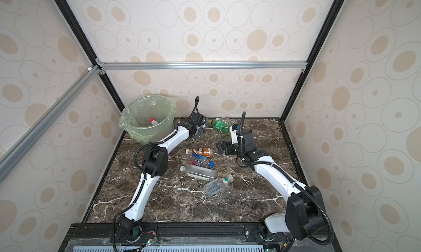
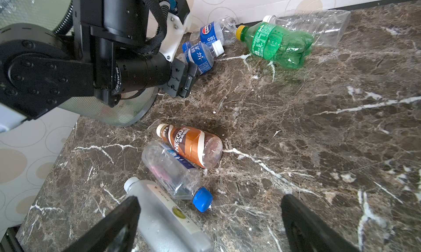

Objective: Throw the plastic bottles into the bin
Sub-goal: 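Lower the left gripper onto the blue-label water bottle and close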

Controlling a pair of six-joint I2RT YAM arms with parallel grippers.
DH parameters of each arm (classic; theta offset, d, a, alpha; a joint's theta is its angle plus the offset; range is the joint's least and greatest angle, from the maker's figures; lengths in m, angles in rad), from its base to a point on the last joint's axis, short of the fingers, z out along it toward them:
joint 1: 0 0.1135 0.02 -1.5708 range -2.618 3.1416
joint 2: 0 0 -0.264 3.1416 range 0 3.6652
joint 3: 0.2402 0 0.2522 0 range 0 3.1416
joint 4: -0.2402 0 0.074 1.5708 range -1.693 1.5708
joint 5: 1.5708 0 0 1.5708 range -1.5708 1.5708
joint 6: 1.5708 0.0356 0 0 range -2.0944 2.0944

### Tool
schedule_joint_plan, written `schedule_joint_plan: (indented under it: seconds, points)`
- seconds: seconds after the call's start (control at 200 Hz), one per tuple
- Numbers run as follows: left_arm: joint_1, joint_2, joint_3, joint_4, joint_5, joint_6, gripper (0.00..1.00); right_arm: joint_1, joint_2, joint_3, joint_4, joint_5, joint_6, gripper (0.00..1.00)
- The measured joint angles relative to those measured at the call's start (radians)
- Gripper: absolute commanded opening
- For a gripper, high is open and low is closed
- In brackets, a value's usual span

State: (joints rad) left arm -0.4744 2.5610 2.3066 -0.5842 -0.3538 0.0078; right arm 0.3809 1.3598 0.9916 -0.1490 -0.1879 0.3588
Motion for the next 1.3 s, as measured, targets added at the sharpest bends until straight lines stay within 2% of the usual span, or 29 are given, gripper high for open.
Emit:
schedule_joint_plan:
  seconds: [0.2,0.43,0.935,1.295]
  points:
    - [0.002,0.002,0.000,0.001,0.000,0.000,0.82,0.000,0.000,0.000,0.000,0.000,0.000,1.00]
    - [0.002,0.002,0.000,0.004,0.000,0.000,0.75,0.000,0.000,0.000,0.000,0.001,0.000,1.00]
    - [0.002,0.001,-0.028,0.043,-0.003,0.000,0.71,0.000,0.000,0.000,0.000,0.001,0.004,0.99]
    - [-0.009,-0.059,-0.179,0.080,0.017,-0.008,0.69,0.000,0.000,0.000,0.001,0.001,0.015,1.00]
